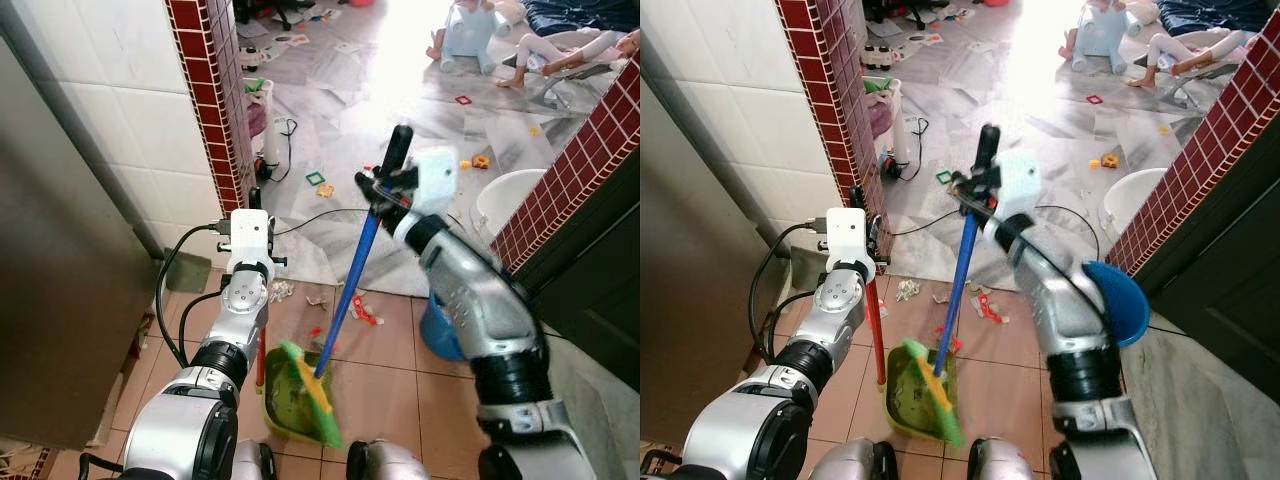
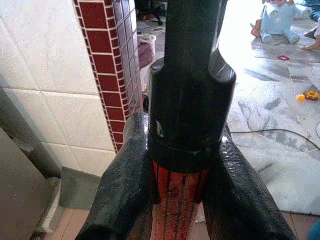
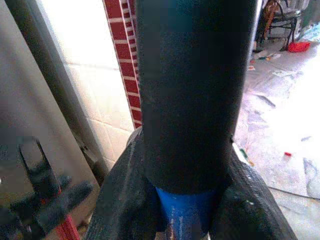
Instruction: Sweep floor
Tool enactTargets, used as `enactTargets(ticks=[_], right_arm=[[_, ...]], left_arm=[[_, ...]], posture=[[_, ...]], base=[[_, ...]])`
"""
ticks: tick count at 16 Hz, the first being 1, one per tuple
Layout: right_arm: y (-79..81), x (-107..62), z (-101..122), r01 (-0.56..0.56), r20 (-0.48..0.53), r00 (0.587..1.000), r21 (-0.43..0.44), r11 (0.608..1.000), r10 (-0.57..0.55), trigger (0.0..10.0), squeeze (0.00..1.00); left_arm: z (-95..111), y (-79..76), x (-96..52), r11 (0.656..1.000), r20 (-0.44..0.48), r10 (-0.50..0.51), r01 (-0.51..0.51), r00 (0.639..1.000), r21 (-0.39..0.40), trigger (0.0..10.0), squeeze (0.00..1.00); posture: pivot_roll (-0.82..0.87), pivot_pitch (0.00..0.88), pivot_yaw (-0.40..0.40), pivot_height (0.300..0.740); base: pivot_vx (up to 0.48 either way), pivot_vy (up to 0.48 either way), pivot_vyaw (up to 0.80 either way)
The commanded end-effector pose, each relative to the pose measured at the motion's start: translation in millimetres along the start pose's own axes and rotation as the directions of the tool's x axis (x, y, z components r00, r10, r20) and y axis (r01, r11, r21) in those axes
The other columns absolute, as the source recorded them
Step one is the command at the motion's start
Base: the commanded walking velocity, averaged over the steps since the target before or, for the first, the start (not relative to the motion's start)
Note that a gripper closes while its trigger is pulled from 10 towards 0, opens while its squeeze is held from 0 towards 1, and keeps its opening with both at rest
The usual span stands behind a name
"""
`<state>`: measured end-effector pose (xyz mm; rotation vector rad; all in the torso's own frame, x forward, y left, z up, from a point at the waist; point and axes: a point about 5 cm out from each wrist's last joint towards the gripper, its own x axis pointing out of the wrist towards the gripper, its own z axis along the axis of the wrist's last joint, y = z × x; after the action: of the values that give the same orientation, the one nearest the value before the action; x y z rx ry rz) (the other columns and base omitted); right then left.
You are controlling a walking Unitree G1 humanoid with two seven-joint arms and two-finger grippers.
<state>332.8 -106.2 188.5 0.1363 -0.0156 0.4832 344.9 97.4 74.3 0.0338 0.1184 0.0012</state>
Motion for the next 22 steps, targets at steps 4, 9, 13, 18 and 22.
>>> enactTargets(ticks=[4, 9, 13, 18, 22], right_arm=[[1.5, 8.2, 46, -0.051, 0.096, 0.994, 0.025, 0.998, 0.048, 10.0, 0.00], [-17.8, -0.7, 65, 0.101, 0.227, 0.972, -0.150, 0.983, -0.065, 10.0, 0.00], [-46.9, -17.1, 27, 0.319, 0.241, 0.933, -0.206, 0.925, -0.268, 10.0, 0.00], [-49.5, -22.3, -25, 0.416, 0.164, 0.907, -0.191, 0.889, -0.389, 10.0, 0.00], [-45.6, -20.1, -36, 0.427, 0.150, 0.902, -0.177, 0.887, -0.404, 10.0, 0.00]], left_arm=[[-2, -2.7, 1.6, 0.999, -0.041, -0.024, 0.023, 0.999, -0.022, 10.0, 0.00], [-4, -3.3, 1.3, 0.999, -0.047, -0.042, 0.042, 0.998, -0.014, 10.0, 0.00], [-3, -5.3, 1.4, 0.998, -0.039, -0.056, 0.056, 0.998, -0.015, 10.0, 0.00], [22, 0.9, 6.7, 0.995, 0.085, -0.093, 0.097, 0.992, -0.038, 10.0, 0.00], [32, 8.1, 2.0, 0.994, 0.136, -0.088, 0.096, 0.987, -0.059, 10.0, 0.00]], posture=[[-0.18, 0.126, 0.003, 0.740], [-0.17, 0.089, 0.005, 0.740], [-0.13, 0.041, -0.009, 0.740], [-0.10, 0.043, 0.008, 0.740], [-0.08, 0.052, 0.011, 0.740]], base=[[0.000, 0.000, 0.00], [0.000, 0.000, 0.00], [0.000, 0.000, 0.00], [0.000, 0.000, 0.00], [0.000, 0.000, 0.00]])
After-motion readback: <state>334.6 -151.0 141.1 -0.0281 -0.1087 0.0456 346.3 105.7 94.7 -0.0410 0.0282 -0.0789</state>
